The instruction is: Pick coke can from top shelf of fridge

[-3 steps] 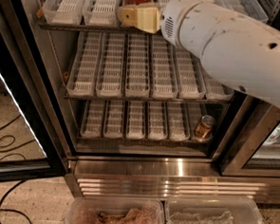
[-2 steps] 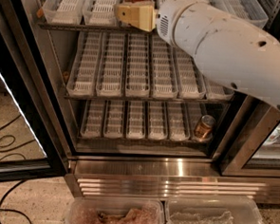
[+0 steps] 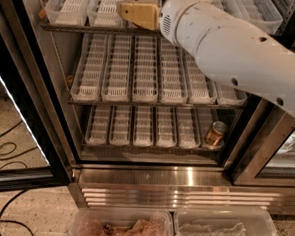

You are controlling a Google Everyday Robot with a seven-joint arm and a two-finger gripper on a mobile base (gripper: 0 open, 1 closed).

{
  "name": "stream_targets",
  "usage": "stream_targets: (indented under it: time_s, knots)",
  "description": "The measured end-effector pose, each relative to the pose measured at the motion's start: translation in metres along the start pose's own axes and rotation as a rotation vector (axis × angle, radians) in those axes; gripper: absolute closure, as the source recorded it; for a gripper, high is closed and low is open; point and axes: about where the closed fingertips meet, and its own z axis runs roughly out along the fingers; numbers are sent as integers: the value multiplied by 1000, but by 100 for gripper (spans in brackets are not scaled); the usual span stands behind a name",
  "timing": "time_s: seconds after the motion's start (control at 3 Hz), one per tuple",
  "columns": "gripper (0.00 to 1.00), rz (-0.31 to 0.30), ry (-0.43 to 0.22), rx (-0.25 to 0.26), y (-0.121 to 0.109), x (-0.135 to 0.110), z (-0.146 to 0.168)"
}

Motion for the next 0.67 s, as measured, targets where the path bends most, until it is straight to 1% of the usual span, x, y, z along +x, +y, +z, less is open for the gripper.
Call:
stream_targets:
  time_s: [0.33, 0.67]
  knots:
    - [0, 0, 0, 0, 0, 0, 0]
    - [0, -17, -43, -23, 26, -9, 25]
